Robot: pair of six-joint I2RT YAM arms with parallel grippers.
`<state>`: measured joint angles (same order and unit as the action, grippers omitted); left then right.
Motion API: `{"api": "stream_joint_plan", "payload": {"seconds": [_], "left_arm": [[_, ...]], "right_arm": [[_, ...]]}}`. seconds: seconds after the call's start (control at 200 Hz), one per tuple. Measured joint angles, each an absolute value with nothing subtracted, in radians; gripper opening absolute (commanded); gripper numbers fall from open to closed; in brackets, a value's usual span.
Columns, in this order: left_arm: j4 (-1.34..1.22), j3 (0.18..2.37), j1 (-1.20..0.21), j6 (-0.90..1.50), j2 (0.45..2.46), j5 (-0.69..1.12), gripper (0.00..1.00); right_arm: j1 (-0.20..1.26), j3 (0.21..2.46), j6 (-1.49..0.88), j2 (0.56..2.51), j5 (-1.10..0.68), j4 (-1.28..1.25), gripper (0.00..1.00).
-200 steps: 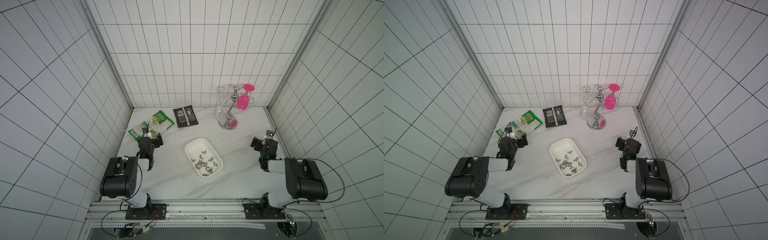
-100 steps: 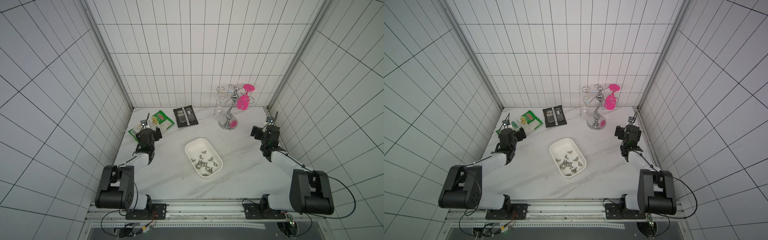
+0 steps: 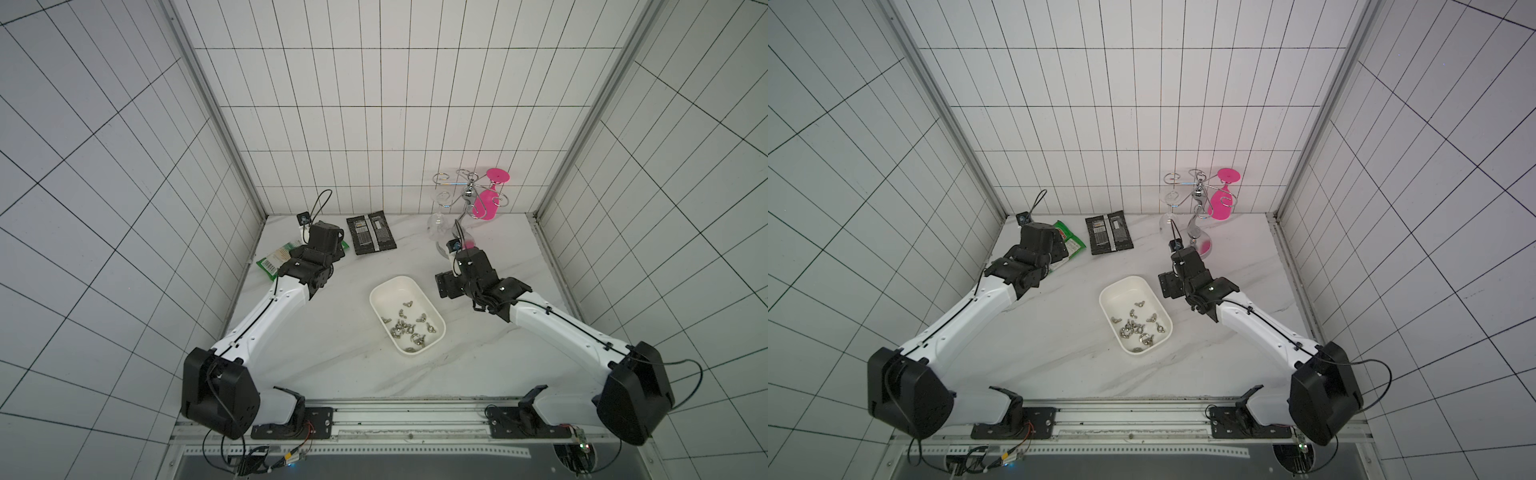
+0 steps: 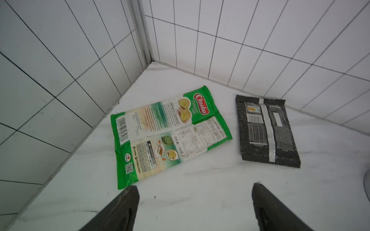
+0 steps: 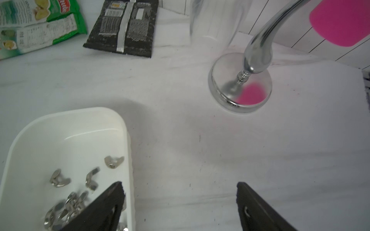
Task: Take out the wing nut from the storage box
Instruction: Pick up the wing nut from the storage box.
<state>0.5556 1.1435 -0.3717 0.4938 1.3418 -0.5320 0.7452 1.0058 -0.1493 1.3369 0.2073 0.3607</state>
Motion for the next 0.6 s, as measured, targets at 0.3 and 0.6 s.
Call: {"api": "stream_joint_plan", "payload": {"seconds": [0.3, 0.6], "left_arm": [[0.693, 0.947, -0.464, 0.646, 1.173, -0.408, 0.85], [0.764, 0.899, -0.469, 0.691, 1.151, -0.398, 0.85]], "right_arm": [[0.918, 1.043, -0.223, 1.415, 0.166, 0.447, 0.56], [0.932, 1.126, -0.149, 1.641, 0.115, 0.458, 0.45]]}}
